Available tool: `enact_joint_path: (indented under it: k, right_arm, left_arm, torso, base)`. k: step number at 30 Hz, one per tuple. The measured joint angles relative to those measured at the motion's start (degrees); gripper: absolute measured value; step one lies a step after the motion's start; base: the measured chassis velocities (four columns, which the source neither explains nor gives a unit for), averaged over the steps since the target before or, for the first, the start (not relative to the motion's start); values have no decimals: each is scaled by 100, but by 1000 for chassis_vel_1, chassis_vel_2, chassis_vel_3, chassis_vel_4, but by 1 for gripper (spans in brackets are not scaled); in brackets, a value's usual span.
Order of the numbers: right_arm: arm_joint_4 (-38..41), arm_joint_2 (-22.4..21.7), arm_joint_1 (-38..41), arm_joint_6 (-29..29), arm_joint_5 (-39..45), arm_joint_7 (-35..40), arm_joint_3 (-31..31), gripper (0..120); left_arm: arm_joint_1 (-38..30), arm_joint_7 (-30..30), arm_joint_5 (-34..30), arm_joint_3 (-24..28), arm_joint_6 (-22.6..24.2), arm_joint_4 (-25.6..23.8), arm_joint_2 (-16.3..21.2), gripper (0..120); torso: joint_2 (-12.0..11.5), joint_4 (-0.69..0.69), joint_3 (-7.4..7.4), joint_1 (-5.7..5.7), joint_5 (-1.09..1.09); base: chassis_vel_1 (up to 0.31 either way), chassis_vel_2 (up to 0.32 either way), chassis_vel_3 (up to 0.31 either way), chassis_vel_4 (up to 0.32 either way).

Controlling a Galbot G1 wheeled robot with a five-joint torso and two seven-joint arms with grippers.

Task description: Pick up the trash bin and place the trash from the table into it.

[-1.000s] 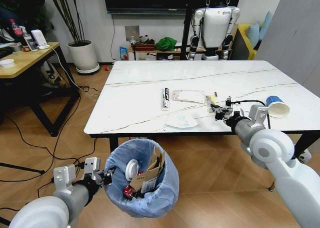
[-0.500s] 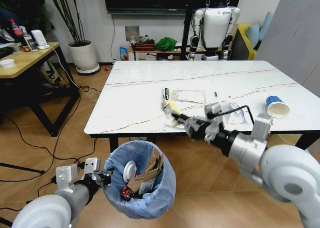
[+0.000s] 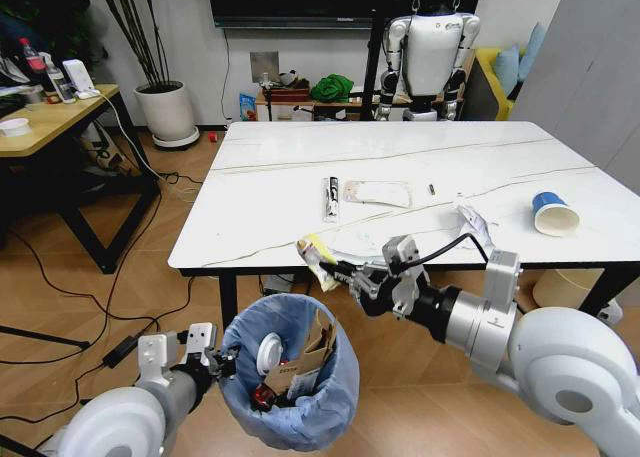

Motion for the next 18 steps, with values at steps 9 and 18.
enact_joint_path:
  k: [9,18]
  right_arm:
    - [-46,90,-86,-3,-644,-106,-772,0]
    - [-103,177,-80,-95,-842,20,-1045,32]
  left_arm:
    - [-334,-126,-10,303,0,97,6,0]
    - [-499,-208,-26,567,0,147,-62,0]
  torso:
    - [0,0,0,0,1]
    - [0,1,0,0,1]
  base:
    - [0,0,0,0]
    - [0,0,0,0]
